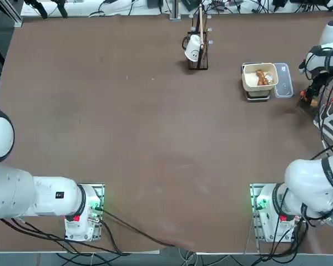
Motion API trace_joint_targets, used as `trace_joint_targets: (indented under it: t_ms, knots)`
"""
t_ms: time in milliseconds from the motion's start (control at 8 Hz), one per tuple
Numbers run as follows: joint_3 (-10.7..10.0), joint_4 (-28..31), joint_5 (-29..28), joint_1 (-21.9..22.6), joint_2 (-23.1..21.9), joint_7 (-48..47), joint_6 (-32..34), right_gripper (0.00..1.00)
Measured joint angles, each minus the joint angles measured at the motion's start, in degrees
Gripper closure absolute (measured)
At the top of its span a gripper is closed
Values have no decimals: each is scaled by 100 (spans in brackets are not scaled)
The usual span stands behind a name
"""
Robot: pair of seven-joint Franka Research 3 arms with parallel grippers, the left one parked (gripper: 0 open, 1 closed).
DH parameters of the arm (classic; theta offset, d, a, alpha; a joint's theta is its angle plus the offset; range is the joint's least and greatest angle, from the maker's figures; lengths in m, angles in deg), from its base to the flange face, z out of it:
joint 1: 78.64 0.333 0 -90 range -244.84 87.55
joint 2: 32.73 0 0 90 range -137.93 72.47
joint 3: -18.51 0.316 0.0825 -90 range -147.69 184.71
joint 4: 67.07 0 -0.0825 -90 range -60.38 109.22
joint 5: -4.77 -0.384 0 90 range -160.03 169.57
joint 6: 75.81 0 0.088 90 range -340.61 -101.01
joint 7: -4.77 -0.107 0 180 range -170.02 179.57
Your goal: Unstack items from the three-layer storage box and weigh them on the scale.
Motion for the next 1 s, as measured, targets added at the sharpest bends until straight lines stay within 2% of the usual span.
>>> trace_joint_targets:
  t_ms: [375, 625, 750, 875, 1000]
  knots:
    - [-6, 59, 0, -29, 106, 0, -308, 13]
    - [-15, 65, 1, -142, 224, 1, -354, 19]
    - [-15, 63, 4, -163, 228, 4, -368, 26]
    - [-12, 50, 5, -159, 199, 4, -370, 47]
    - [1, 39, 5, -155, 155, 4, -322, 57]
